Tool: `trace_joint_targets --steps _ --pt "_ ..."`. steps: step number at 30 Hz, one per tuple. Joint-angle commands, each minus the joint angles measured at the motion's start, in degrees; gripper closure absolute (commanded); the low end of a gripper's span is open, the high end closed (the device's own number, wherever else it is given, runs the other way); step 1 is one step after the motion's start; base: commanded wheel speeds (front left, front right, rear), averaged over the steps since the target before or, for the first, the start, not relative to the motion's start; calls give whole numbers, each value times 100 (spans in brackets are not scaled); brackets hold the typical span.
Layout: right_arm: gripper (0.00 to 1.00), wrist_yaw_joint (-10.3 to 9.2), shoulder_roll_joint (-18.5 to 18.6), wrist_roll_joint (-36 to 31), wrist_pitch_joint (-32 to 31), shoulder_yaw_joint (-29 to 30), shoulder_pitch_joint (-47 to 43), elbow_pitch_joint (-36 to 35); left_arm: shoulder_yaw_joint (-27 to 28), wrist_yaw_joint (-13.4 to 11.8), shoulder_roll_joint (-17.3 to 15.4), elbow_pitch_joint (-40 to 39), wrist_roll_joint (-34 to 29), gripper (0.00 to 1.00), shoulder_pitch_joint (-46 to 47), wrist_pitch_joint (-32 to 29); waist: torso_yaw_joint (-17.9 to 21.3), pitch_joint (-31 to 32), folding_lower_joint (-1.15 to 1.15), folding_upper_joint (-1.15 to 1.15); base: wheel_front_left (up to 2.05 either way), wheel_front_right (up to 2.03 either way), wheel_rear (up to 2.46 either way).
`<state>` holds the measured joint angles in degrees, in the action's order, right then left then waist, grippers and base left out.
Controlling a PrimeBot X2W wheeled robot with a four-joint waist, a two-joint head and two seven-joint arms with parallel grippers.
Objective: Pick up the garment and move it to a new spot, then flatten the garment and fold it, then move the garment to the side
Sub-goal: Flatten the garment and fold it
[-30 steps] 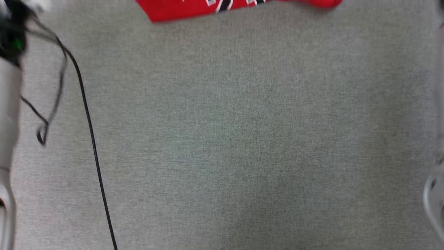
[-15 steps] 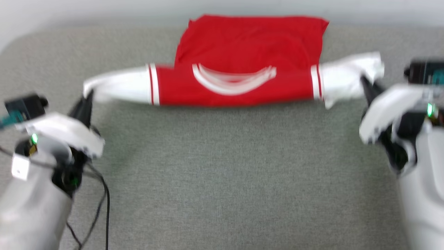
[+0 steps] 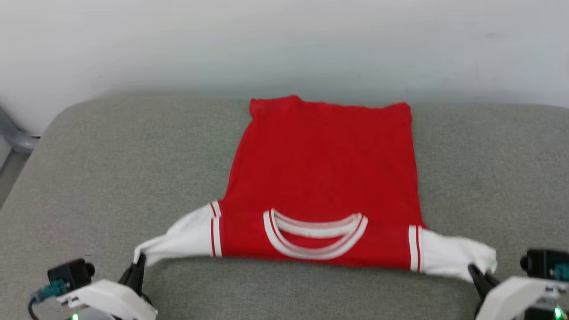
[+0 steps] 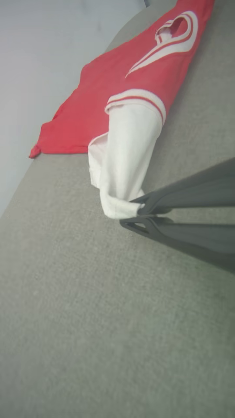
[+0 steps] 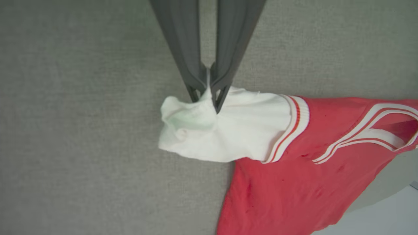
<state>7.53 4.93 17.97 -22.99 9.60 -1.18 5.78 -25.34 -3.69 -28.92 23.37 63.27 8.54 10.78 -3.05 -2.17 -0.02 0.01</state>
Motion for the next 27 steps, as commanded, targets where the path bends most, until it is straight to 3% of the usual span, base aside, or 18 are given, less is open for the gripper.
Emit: trace_joint_targets --steps 1,11,12,14,15,20,24,27 --pt "100 -8 -59 50 -12 95 -271 -143 14 -122 -60 -170 36 100 -226 -11 -63 118 2 -1 0 0 0" --pt "100 -8 -203 166 -316 121 -1806 -609 -158 -903 -371 -1509 57 100 -1566 -338 -69 281 2 -1 0 0 0" --pt "95 -8 -202 191 -303 87 -1871 -609 -172 -963 -398 -1633 36 100 -1634 -331 -68 281 2 -1 0 0 0" --pt "45 -7 -204 151 -291 12 -1954 -581 -204 -1061 -460 -1837 -31 100 -1707 -330 -74 280 2 -1 0 0 0" --pt "0 -8 -204 204 -246 -8 -1945 -566 -214 -1095 -469 -1942 -76 100 -1731 -304 -81 278 2 -1 0 0 0" --pt "0 -5 -206 319 338 -61 -1527 -645 -321 -1193 -477 -2267 -212 100 -1623 -381 -158 247 2 -1 0 0 0" --pt "0 -6 -201 310 923 216 -908 -538 -354 -1238 -459 -2398 -333 100 -1471 -343 -235 114 2 -1 0 0 0" --pt "0 -6 -204 166 1020 488 -283 -264 -397 -1209 -407 -2480 -395 100 -1317 -340 -360 -63 2 -1 0 0 0"
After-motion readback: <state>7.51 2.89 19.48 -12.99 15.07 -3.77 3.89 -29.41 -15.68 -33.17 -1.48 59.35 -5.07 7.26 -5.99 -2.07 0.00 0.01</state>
